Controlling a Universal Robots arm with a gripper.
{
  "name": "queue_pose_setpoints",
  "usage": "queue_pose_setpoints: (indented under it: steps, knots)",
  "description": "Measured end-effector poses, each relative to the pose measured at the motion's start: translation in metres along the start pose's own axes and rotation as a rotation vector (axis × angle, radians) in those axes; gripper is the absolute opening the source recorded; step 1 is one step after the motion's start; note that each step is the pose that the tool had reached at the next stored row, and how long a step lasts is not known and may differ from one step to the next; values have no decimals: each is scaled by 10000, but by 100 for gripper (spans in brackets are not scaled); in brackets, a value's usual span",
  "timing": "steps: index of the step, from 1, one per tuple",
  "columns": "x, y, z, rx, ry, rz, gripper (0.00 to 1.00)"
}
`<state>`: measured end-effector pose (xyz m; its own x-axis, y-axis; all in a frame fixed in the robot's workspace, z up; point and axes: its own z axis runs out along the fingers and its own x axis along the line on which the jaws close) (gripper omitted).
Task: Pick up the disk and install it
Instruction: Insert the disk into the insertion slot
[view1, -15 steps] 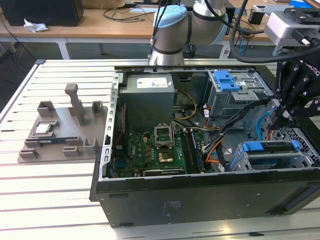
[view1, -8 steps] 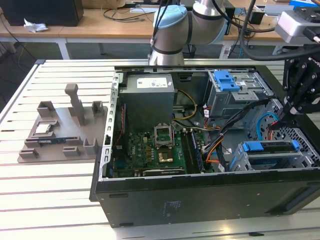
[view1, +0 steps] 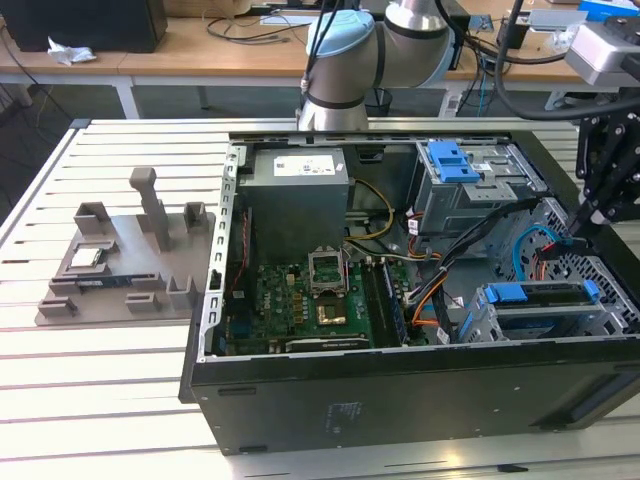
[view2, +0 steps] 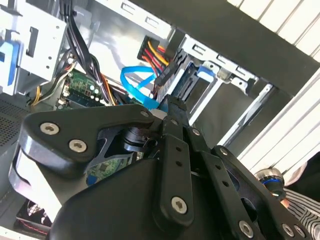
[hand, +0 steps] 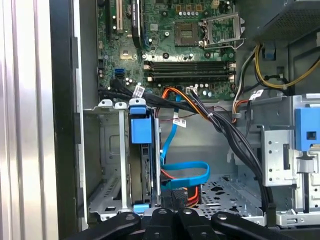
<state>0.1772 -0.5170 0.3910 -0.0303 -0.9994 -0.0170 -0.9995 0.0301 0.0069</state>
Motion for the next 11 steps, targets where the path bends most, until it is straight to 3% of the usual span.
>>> queue_pose_setpoints:
  steps: [4,11]
  knots:
    - [-13,-67,2,0,3,0,11]
    - [-13,-71,1,1,5,1,11]
